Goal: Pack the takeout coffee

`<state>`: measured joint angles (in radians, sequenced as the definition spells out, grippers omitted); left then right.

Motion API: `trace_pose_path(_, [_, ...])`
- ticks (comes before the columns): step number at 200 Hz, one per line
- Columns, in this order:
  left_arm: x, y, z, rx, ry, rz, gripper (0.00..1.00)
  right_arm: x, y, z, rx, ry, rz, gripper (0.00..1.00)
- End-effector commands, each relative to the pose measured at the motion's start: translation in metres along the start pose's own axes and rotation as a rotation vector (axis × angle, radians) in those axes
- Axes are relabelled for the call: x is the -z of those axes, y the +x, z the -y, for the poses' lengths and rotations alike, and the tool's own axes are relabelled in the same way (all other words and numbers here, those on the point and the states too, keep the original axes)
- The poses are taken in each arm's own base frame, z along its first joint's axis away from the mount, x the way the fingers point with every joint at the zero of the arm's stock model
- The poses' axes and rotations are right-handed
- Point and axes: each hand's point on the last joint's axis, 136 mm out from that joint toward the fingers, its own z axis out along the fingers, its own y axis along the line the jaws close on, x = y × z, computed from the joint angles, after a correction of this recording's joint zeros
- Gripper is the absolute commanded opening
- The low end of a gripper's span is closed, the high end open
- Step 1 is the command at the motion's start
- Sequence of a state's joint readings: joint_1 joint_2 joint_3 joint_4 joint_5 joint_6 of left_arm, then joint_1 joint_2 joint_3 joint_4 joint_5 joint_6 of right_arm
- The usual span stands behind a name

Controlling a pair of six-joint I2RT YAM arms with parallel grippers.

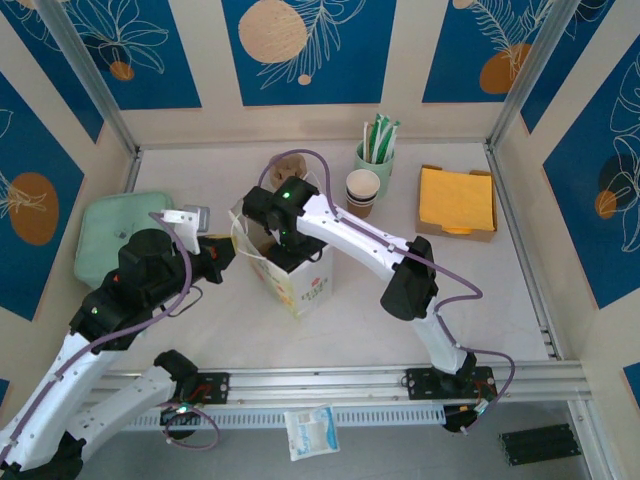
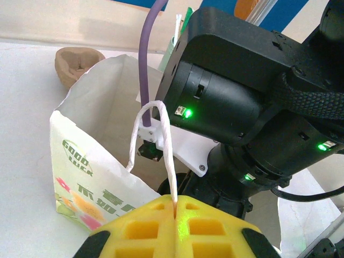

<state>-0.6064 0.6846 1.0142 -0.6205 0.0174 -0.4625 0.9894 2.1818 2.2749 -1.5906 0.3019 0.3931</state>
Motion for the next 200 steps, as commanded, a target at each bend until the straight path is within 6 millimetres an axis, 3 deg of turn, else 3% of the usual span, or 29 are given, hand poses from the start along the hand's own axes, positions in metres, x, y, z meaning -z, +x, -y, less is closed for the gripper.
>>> trace_pose_path(1, [0.003,-0.007,0.0,-0.02,-0.01,0.02,0.0,0.021,0.01,0.001,-0.006,-0.039,0.013,0.51])
trace_pose_path(111, [0.003,-0.007,-0.002,-0.02,-0.02,0.021,0.0,0.022,0.016,0.003,-0.004,-0.049,-0.025,0.51])
trace_pose_path(200, [0.002,-0.007,-0.001,-0.016,-0.016,0.023,0.0,0.021,0.005,0.003,-0.018,-0.071,0.002,0.51])
